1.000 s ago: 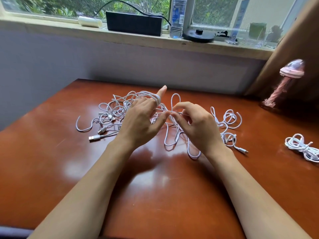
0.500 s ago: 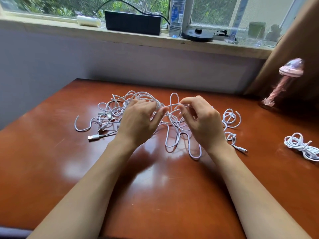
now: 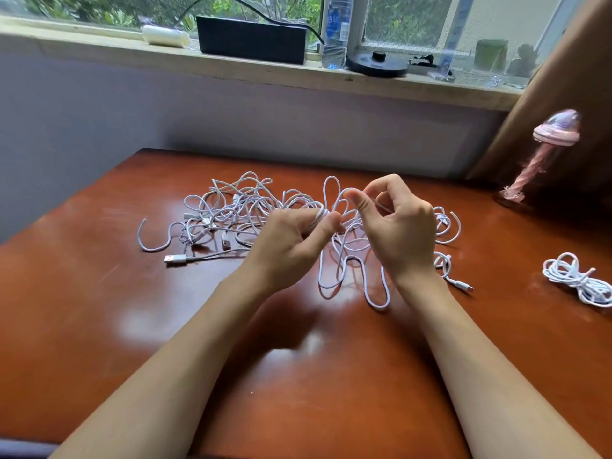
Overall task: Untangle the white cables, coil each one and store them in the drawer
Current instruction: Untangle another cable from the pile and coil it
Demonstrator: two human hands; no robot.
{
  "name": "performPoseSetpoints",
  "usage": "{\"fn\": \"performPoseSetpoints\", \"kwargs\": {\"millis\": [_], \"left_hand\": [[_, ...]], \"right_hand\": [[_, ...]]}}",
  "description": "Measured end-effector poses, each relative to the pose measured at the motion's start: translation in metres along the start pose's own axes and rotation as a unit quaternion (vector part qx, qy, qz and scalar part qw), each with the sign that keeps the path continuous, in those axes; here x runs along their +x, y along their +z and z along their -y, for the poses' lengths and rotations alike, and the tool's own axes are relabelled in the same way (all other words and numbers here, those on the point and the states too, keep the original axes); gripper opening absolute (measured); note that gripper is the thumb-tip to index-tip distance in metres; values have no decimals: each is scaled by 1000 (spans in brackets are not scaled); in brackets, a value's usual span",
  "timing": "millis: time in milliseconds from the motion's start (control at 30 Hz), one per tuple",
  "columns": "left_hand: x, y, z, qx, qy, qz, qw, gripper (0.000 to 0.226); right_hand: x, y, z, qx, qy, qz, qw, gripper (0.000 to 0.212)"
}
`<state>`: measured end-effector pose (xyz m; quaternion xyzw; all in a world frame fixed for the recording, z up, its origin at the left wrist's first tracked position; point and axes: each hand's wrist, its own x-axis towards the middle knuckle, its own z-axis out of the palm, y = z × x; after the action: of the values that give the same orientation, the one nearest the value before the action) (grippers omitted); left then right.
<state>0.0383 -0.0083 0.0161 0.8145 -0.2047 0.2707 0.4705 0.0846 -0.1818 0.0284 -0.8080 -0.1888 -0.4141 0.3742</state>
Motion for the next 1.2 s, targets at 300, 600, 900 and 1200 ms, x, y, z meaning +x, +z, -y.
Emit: {"fn": "performPoseSetpoints", "kwargs": {"millis": [300, 600, 900, 1200], "left_hand": [[1, -2, -16, -207, -79, -27, 975, 41], [11, -8, -25, -453, -168, -19, 875, 45], [21, -26, -29, -600, -198, -51, 773, 42], [25, -43, -18, -583, -177, -130, 782, 45]], "right_hand": [[4, -5, 4, -41, 61, 29, 997, 66], [2, 2, 0, 70, 20, 150, 986, 45], [0, 0, 19, 231, 84, 226, 942, 11], [1, 0, 15, 242, 114, 245, 932, 10]]}}
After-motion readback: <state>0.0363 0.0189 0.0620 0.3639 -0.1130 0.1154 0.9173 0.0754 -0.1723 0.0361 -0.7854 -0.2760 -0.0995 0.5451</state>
